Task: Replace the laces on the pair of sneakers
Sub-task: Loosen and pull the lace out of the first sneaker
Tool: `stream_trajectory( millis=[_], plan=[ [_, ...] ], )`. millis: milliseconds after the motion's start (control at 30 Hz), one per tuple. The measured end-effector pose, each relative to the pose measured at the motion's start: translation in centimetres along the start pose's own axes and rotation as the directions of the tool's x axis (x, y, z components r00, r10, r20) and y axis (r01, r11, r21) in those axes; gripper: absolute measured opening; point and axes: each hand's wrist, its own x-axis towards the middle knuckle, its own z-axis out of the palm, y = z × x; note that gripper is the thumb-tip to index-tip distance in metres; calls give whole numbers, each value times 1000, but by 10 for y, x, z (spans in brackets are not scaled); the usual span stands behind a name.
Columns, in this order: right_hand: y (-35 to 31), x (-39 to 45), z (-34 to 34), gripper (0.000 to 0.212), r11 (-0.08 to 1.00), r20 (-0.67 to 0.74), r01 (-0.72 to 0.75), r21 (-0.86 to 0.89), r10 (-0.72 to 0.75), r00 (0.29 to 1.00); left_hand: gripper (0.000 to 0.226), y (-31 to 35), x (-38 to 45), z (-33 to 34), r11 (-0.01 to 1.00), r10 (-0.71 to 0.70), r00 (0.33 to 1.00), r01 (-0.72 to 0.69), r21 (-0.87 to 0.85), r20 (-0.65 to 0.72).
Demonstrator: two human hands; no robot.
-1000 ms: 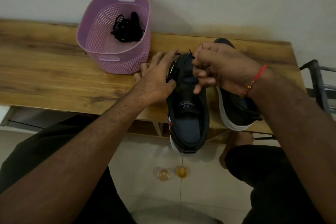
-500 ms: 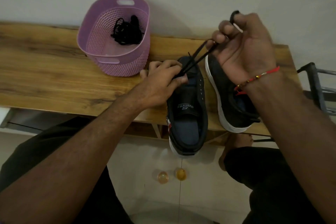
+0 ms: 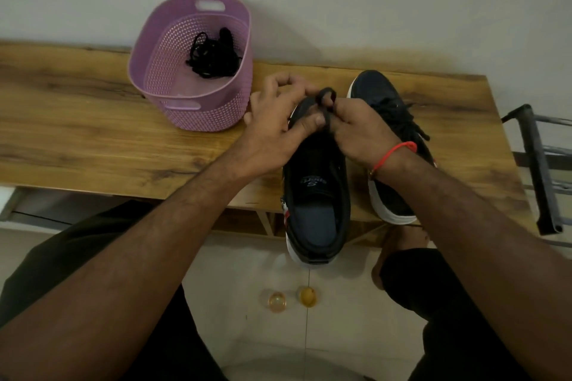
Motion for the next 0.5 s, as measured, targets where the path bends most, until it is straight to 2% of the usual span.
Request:
stream_trajectory(
  millis=[67, 133, 200, 267, 333, 367, 433, 500],
  plan=[
    [-5, -5, -1, 23, 970, -70, -34, 240, 52, 996, 45, -7, -2, 0, 983, -185, 980, 184, 26, 75],
    [-13, -5, -6, 26, 879, -157, -18, 477, 105, 982, 51, -14, -4, 0, 946, -323, 935, 321, 41, 147],
    [-21, -2, -18, 26, 762, -193, -14, 647, 181, 964, 53, -16, -5, 1, 933, -359, 919, 352, 75, 160],
    [-30, -1, -32, 27, 557, -118, -31, 830, 229, 966, 56, -13, -3, 3, 930, -363, 921, 350, 113, 139],
    [-35, -2, -41, 28, 299, -8, -56, 952, 208, 978, 62, -12, -2, 6, 946, -312, 941, 295, 133, 129],
    [-37, -4, -42, 29, 203, 39, -76, 976, 179, 983, 65, -11, -2, 7, 964, -239, 961, 218, 153, 140],
    [-40, -7, -38, 32, 106, 93, -108, 989, 139, 986, 57, -9, -3, 10, 980, -74, 977, 34, 195, 198],
    [-41, -7, -35, 35, 84, 89, -101, 991, 139, 986, 32, -8, -4, 15, 974, 28, 971, -80, 213, 236]
  ],
)
